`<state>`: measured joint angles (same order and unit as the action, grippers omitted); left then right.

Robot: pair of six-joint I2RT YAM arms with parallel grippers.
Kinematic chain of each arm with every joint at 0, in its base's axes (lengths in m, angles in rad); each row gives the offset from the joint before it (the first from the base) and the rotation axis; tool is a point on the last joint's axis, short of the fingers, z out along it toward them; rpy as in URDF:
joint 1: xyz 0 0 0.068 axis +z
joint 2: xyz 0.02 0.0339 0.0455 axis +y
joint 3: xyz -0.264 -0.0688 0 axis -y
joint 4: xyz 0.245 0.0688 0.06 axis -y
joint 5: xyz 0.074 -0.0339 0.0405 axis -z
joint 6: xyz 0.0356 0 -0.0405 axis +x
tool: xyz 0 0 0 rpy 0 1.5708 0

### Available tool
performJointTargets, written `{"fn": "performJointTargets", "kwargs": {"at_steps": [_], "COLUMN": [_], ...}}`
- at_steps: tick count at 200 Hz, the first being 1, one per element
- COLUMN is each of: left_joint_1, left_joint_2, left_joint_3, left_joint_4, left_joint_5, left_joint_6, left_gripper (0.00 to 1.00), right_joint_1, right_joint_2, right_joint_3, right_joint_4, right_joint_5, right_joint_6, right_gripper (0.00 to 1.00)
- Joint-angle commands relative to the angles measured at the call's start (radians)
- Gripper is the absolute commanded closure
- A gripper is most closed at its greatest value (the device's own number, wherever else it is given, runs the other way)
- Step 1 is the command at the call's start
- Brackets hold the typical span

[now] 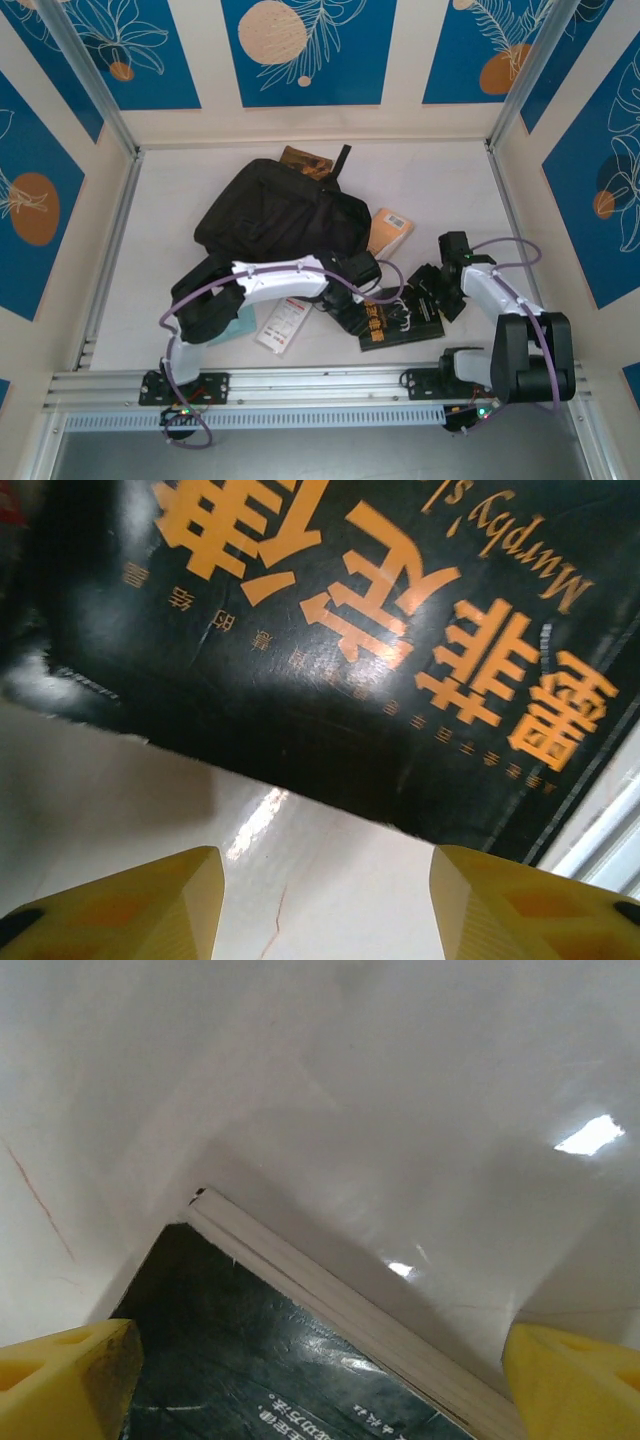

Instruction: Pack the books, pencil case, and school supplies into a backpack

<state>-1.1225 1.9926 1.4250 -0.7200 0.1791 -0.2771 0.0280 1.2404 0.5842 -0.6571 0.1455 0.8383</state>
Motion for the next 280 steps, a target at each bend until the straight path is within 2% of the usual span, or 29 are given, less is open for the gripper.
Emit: {"fn": "performJointTargets", "kwargs": {"at_steps": [1,15,40,72,82,105,125,150,184,204,234,252,280], "left_joint_1": [-0.001,0.001,0.012,0.032,0.036,0.050,0.059,0.064,0.063,0.059,0.037,-0.001,-0.073], "left_joint_2": [0.048,0.073,0.080,0.062,0.055,0.036,0.018,-0.032,-0.126,-0.184,-0.250,-0.244,-0.169], "left_joint_3": [0.039,0.050,0.046,0.027,0.023,0.013,0.011,-0.002,0.001,0.017,0.043,0.065,0.127], "left_joint_4": [0.002,0.004,0.014,0.021,0.022,0.031,0.024,0.004,-0.082,-0.145,-0.213,-0.236,-0.221], "left_joint_5": [0.029,0.024,0.013,0.007,0.002,0.003,-0.003,-0.018,-0.051,-0.085,-0.079,-0.074,-0.137], "left_joint_6": [0.031,0.032,0.025,0.021,0.021,0.014,0.016,0.013,0.036,0.053,0.076,0.098,0.118], "left_gripper": [0.46,0.47,0.49,0.50,0.51,0.51,0.51,0.48,0.34,0.31,0.26,0.23,0.17], "right_joint_1": [0.039,0.055,0.073,0.084,0.087,0.096,0.095,0.095,0.088,0.080,0.072,0.069,0.066], "right_joint_2": [0.012,0.017,-0.033,-0.148,-0.165,-0.175,-0.162,-0.166,-0.188,-0.180,-0.163,-0.162,-0.163], "right_joint_3": [0.007,0.014,0.039,0.050,0.055,0.052,0.041,0.038,0.061,0.070,0.070,0.066,0.065], "right_joint_4": [0.001,-0.004,-0.058,-0.098,-0.110,-0.114,-0.109,-0.113,-0.129,-0.131,-0.125,-0.115,-0.111], "right_joint_5": [-0.138,-0.193,-0.200,-0.234,-0.256,-0.291,-0.296,-0.267,-0.247,-0.254,-0.268,-0.286,-0.308], "right_joint_6": [-0.037,-0.053,-0.061,-0.045,-0.045,-0.054,-0.069,-0.068,-0.051,-0.045,-0.041,-0.029,-0.012], "right_gripper": [0.08,0.10,0.17,0.35,0.44,0.58,0.77,0.89,0.94,0.94,0.95,0.95,0.95]}}
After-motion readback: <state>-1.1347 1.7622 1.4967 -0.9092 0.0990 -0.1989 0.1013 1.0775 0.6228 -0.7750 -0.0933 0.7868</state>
